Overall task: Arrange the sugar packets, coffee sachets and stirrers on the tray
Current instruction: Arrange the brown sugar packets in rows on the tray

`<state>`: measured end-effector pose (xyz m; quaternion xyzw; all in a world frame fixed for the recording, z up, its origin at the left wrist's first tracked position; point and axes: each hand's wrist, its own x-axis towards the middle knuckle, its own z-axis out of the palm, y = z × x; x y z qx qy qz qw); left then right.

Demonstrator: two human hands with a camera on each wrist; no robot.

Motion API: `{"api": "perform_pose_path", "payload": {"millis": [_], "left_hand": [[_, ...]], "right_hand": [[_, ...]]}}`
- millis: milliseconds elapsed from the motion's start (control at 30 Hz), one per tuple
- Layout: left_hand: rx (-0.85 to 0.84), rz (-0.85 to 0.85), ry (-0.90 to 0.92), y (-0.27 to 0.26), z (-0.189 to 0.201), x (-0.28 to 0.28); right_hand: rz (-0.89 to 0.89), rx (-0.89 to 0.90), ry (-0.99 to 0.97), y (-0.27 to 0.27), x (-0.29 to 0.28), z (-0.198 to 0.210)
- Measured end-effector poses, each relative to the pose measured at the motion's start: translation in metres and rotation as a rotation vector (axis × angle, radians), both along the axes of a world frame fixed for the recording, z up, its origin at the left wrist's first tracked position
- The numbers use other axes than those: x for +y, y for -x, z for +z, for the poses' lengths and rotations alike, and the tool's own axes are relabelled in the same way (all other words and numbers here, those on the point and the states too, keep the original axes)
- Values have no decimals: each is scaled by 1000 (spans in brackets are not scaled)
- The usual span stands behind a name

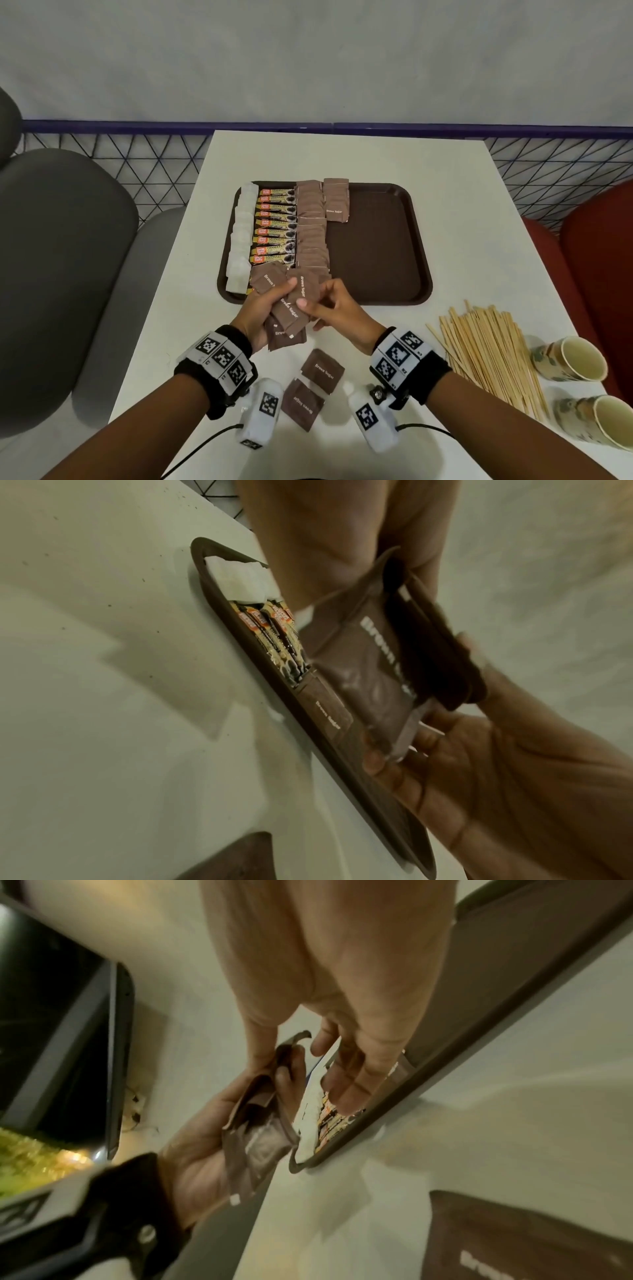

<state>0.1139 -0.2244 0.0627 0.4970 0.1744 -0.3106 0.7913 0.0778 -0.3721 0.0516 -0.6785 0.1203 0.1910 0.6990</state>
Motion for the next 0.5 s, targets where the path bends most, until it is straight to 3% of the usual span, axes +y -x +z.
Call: {"api": "perform_pose_path", "payload": {"millis": [133, 500], "left_hand": [[2, 10, 18, -5, -3, -2], [85, 115, 196, -27, -4, -7]], "right_hand": [[-28, -27, -36, -7, 0, -3], [-396, 0, -251, -61, -25, 13]]}}
